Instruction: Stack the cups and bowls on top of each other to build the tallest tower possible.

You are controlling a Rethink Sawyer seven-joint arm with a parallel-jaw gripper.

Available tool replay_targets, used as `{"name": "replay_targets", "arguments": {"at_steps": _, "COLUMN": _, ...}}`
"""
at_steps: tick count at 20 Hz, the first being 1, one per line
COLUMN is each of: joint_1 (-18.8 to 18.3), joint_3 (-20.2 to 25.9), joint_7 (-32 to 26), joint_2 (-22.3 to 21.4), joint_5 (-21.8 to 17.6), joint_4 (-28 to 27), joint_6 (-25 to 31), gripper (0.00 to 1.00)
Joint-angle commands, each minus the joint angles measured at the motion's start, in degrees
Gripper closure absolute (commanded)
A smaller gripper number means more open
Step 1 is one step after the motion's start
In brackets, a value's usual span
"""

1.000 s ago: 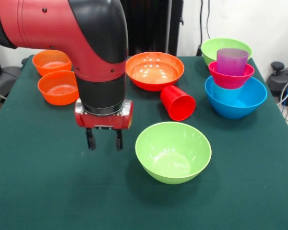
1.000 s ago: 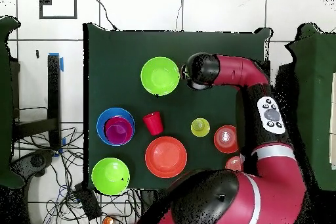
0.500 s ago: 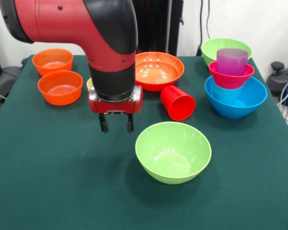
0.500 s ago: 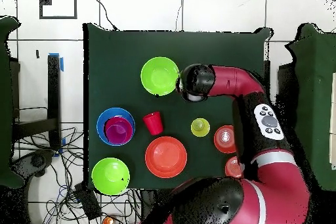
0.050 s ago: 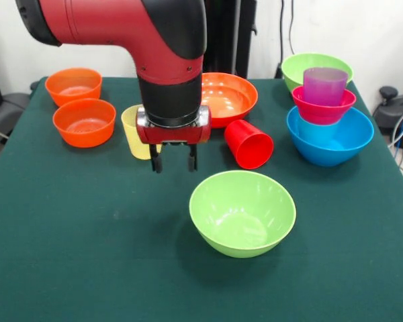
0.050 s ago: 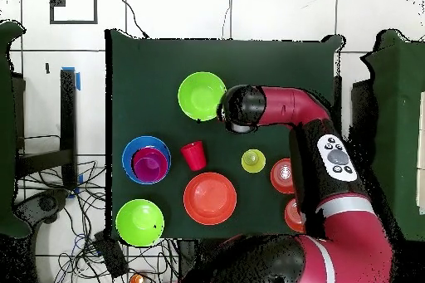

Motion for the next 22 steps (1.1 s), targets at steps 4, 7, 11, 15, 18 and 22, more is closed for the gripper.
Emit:
{"name": "replay_targets", "arguments": {"at_steps": 4, "joint_1": 2.51, "joint_3": 4.59, "joint_7": -4.72, "joint_2": 2.39, "joint_5": -0.61, "joint_4": -2.06, "joint_6": 0.68, "gripper": 0.00}}
{"name": "replay_targets", "arguments": {"at_steps": 7, "joint_1": 2.60, "joint_3": 4.37, "joint_7": -4.88, "joint_2": 2.76, "joint_5": -1.00, "joint_4": -2.53, "joint_6": 0.22, "gripper": 0.00}}
{"name": "replay_targets", "arguments": {"at_steps": 11, "joint_1": 2.61, "joint_3": 4.14, "joint_7": -4.73, "joint_2": 3.39, "joint_5": -1.36, "joint_4": -2.98, "joint_6": -0.82, "gripper": 0.00}}
{"name": "replay_targets", "arguments": {"at_steps": 15, "joint_1": 3.03, "joint_3": 3.98, "joint_7": -4.50, "joint_2": 4.16, "joint_5": -1.42, "joint_4": -4.19, "joint_6": -0.57, "gripper": 0.00}}
{"name": "replay_targets", "arguments": {"at_steps": 18, "joint_1": 3.34, "joint_3": 3.73, "joint_7": -4.92, "joint_2": 4.89, "joint_5": -1.87, "joint_4": -5.78, "joint_6": -0.04, "gripper": 0.00}}
{"name": "replay_targets", "arguments": {"at_steps": 22, "joint_1": 3.61, "joint_3": 3.04, "joint_7": -5.86, "joint_2": 5.64, "joint_5": -2.97, "joint_4": -8.34, "joint_6": 0.73, "gripper": 0.00}}
